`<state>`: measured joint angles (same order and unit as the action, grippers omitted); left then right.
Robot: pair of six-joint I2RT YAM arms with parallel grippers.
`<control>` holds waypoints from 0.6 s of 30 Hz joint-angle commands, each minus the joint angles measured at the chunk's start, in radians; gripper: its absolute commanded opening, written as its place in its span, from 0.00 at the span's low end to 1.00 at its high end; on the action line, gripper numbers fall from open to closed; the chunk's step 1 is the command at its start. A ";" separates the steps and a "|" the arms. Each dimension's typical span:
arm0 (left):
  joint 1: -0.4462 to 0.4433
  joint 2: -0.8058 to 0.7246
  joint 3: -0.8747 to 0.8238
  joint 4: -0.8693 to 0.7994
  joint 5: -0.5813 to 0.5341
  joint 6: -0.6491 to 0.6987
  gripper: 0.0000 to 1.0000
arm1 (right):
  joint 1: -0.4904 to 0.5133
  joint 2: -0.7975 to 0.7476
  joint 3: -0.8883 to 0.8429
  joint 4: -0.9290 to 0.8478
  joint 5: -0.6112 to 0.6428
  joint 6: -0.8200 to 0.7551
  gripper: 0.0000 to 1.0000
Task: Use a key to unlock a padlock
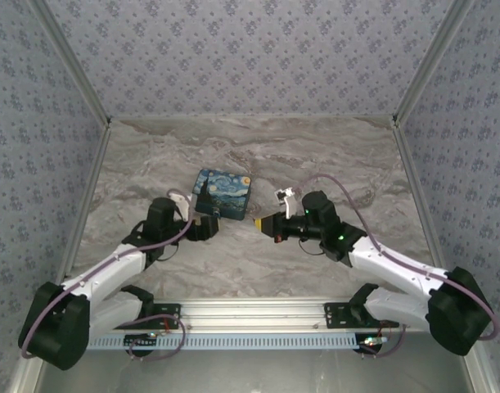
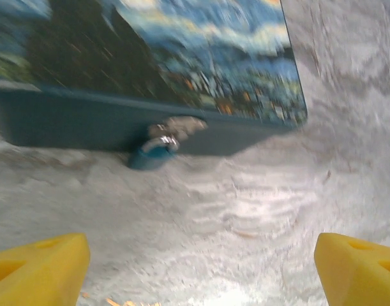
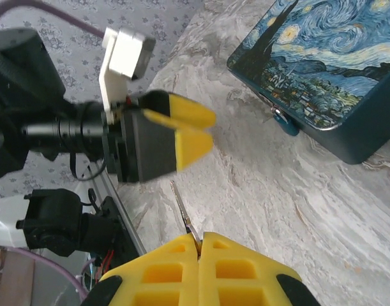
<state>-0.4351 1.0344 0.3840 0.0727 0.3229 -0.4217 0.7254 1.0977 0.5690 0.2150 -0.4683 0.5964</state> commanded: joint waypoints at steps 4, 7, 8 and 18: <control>-0.021 0.023 0.000 0.076 -0.002 0.108 0.90 | -0.016 0.162 0.024 0.274 -0.067 0.126 0.00; -0.019 0.085 0.015 0.090 0.014 0.137 0.90 | -0.042 0.257 0.064 0.326 -0.086 0.160 0.00; -0.019 0.105 0.019 0.099 0.021 0.146 0.88 | -0.050 0.287 0.081 0.330 -0.089 0.165 0.00; 0.017 0.256 0.050 0.207 0.038 0.146 0.83 | -0.095 0.553 0.297 0.238 -0.105 0.155 0.00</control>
<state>-0.4305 1.2762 0.4000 0.2111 0.3374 -0.2955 0.6373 1.6070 0.8101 0.4797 -0.5613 0.7521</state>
